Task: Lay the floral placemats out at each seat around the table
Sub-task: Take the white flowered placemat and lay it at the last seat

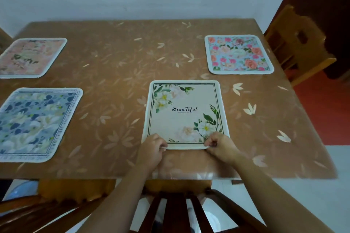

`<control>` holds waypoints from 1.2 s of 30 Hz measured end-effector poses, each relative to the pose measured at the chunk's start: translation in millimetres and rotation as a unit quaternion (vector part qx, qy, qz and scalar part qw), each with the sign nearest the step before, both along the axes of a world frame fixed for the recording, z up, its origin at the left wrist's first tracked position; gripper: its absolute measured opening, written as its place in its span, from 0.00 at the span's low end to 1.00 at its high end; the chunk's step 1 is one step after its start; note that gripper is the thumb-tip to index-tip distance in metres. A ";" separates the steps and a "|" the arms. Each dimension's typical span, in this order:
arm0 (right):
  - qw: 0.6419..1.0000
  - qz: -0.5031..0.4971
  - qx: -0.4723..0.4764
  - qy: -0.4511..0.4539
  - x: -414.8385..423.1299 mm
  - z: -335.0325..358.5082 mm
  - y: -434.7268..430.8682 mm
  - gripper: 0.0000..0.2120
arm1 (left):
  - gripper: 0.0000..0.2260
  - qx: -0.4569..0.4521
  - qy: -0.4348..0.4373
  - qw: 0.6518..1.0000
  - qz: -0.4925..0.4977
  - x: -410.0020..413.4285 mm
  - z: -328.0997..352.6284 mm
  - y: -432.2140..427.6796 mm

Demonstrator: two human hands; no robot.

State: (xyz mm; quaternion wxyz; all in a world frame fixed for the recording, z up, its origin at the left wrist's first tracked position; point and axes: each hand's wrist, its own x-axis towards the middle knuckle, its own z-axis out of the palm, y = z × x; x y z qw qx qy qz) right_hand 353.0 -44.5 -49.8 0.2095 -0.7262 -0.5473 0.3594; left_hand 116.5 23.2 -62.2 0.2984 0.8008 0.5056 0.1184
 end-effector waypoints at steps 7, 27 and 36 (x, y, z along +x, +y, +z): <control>1.000 0.008 0.011 -0.008 -9.9 -8.4 -15.0 0.07 | 0.03 -0.002 0.019 1.000 0.000 -10.3 -12.4 -11.2; 0.992 0.088 0.047 -0.074 -31.8 -19.4 -27.0 0.05 | 0.04 0.036 0.023 0.998 0.052 -41.3 -18.9 -22.4; 0.990 0.088 0.017 -0.105 -34.0 -15.8 -25.0 0.04 | 0.05 0.017 0.047 0.998 0.047 -39.1 -16.5 -23.1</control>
